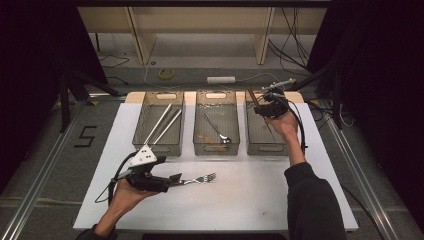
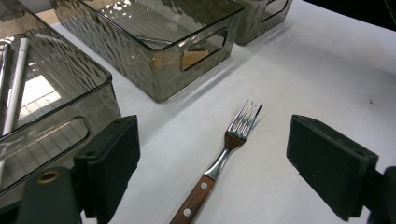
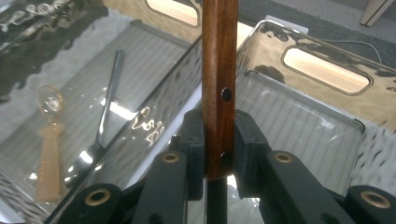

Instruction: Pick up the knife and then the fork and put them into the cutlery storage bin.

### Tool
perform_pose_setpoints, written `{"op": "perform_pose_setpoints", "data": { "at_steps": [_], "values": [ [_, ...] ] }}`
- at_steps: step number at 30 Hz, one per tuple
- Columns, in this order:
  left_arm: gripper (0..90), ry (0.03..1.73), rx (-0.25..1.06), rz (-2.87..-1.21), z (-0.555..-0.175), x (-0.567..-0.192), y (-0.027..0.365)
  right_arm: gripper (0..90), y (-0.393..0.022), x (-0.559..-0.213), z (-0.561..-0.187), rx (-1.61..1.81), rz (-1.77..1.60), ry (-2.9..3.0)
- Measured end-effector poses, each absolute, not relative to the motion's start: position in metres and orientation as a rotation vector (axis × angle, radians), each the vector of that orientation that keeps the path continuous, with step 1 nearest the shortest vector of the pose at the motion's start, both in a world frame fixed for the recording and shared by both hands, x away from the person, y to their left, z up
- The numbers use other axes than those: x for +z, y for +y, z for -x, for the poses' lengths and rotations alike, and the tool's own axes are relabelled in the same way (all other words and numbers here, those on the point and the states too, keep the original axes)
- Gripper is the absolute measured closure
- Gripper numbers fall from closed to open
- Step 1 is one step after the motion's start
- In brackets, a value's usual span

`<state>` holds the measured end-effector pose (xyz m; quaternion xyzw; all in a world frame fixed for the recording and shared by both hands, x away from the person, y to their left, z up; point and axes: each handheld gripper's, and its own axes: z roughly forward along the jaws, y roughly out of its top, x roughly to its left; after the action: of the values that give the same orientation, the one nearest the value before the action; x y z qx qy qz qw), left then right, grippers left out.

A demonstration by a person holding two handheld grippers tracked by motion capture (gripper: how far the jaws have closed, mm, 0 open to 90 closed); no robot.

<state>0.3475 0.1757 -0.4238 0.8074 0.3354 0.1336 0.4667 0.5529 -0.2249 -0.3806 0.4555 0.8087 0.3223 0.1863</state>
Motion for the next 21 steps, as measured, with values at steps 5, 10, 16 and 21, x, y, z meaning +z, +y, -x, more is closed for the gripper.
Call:
{"op": "perform_pose_setpoints", "data": {
  "at_steps": [5, 10, 16, 21],
  "values": [
    [16.9, 0.823, 0.328, -1.980, -0.347, -0.424, 0.176, 77.1, -0.224, -0.384, -0.556, 0.895, -1.297, 2.271],
    [16.9, 0.823, 0.330, -1.979, -0.348, -0.424, 0.176, 77.1, -0.222, -0.390, -0.560, 0.873, -1.325, 2.275],
    [16.9, 0.828, 0.327, -1.977, -0.348, -0.424, 0.176, 77.1, -0.223, -0.395, -0.560, 0.859, -1.346, 2.267],
    [16.9, 0.828, 0.327, -1.983, -0.348, -0.424, 0.176, 77.0, -0.226, -0.401, -0.560, 0.846, -1.376, 2.252]
  ]
}}
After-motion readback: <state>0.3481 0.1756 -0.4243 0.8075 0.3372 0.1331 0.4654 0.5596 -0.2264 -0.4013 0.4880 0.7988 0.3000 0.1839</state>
